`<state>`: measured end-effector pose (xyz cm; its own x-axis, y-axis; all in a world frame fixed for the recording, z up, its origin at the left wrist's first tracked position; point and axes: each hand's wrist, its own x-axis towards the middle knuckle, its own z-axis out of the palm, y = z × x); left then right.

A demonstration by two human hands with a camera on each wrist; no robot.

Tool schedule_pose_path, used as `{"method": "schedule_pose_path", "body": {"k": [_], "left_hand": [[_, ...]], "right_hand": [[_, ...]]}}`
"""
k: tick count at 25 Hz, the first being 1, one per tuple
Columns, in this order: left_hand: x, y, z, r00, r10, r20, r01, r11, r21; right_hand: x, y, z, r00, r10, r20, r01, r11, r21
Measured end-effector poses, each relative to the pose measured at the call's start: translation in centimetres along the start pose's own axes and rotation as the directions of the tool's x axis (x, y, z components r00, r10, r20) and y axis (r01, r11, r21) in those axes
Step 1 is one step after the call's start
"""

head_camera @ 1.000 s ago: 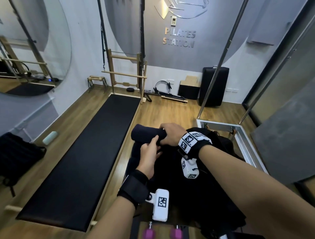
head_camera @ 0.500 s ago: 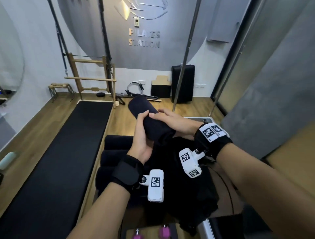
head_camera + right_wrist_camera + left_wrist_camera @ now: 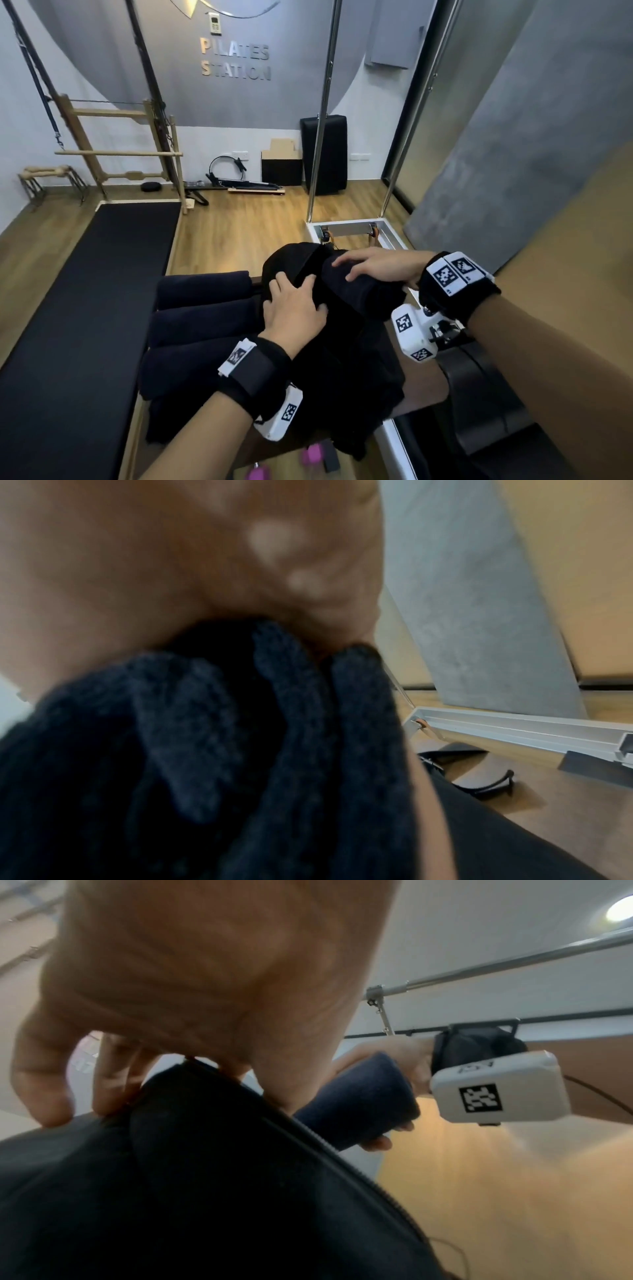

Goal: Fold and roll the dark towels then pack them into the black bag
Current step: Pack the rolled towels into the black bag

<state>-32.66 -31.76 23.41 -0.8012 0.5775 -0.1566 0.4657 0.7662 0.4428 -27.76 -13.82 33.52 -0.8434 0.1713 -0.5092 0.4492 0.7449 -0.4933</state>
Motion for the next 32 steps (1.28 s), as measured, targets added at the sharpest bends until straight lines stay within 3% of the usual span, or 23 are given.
{"method": "schedule_pose_path", "body": {"k": [5,8,10,12,17,23,28,32], "left_hand": [[-0.3,0.9,0.0,0.999,0.007,0.045,-0.007,1.0,-0.004],[-0.4,0.5,0.0,0.997,0.038,0.063,-0.036,0.999,-0.031],[-0.6,0.4,-0.1,0.995,0.062,0.076,-0.06,0.998,-0.03],[-0.8,0.3,-0.3,0.993,0.076,0.088,-0.074,0.997,-0.03],[-0.9,0.2,-0.7,0.991,0.09,0.094,-0.087,0.996,-0.033],[-0.9,0.7,-0.3,0.993,0.073,0.094,-0.072,0.997,-0.012],[-1.0,0.4,0.1,0.996,0.042,0.078,-0.042,0.999,0.001],[-1.3,0.0,0.1,0.996,0.041,0.075,-0.041,0.999,-0.004]], "right_hand": [[6.0,-0.8,2.6,0.993,0.111,0.048,-0.1,0.979,-0.178],[9.4,0.4,4.5,0.979,0.182,-0.088,-0.181,0.983,0.018],[11.0,1.0,5.9,0.967,0.198,-0.158,-0.168,0.969,0.182],[12.1,2.0,7.2,0.959,0.207,-0.195,-0.16,0.959,0.234],[13.2,4.6,8.3,0.949,0.258,-0.181,-0.248,0.966,0.072],[13.7,6.6,9.0,0.972,0.158,-0.171,-0.151,0.987,0.053],[13.0,8.1,8.8,0.99,0.129,-0.063,-0.135,0.984,-0.119],[12.4,7.4,8.7,0.969,0.111,-0.219,-0.142,0.981,-0.134]]}}
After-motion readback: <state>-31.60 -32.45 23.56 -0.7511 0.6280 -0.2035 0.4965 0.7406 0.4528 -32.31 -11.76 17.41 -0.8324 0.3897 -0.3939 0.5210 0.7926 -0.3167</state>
